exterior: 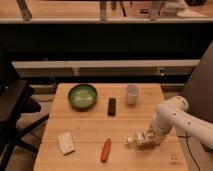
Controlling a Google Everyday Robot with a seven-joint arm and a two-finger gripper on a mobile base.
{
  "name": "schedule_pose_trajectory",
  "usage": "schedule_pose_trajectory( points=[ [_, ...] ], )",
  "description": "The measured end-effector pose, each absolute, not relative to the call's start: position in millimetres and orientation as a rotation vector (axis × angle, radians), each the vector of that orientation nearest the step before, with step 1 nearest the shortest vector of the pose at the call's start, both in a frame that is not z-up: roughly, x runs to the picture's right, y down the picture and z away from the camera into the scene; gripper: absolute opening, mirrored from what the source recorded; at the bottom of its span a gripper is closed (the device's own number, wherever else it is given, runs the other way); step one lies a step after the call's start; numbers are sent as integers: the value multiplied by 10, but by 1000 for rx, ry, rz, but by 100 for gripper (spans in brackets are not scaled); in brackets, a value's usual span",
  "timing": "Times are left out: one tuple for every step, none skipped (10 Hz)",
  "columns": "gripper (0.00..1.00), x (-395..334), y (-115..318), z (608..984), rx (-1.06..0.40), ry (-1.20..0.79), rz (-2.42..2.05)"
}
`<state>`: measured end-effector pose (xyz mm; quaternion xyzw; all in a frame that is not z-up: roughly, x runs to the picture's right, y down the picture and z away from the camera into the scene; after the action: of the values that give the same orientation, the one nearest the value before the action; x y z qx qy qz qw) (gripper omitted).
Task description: Place the bottle in the ceramic bowl
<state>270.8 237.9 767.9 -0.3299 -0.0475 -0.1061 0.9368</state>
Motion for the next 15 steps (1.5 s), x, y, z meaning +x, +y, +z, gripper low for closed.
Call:
schedule_pose_trajectory(
  points=[
    [1,2701,2329,7679,-667,-98,-225],
    [1,2700,2234,7652,-659,-98,-236],
    [1,2707,2152,7623,-655,-100,-241],
    [1,2710,2106,7616,-652,-103,-244],
    [1,2716,2040,7605,-649,-105,-248],
    [1,2710,1987,7619,-644,-113,-250],
    [1,2710,1933,7634,-639,-120,-248],
    [1,2710,1837,7662,-634,-129,-249],
    [1,2685,1775,7680,-630,-134,-255],
    [1,2682,1728,7659,-624,-132,-261],
    [1,2678,1695,7659,-620,-134,-263],
    [1,2684,1625,7654,-619,-132,-263],
    [1,2646,1542,7672,-614,-136,-267],
    [1,2635,1484,7679,-611,-136,-268],
    [1,2630,1438,7693,-608,-135,-268]
  ],
)
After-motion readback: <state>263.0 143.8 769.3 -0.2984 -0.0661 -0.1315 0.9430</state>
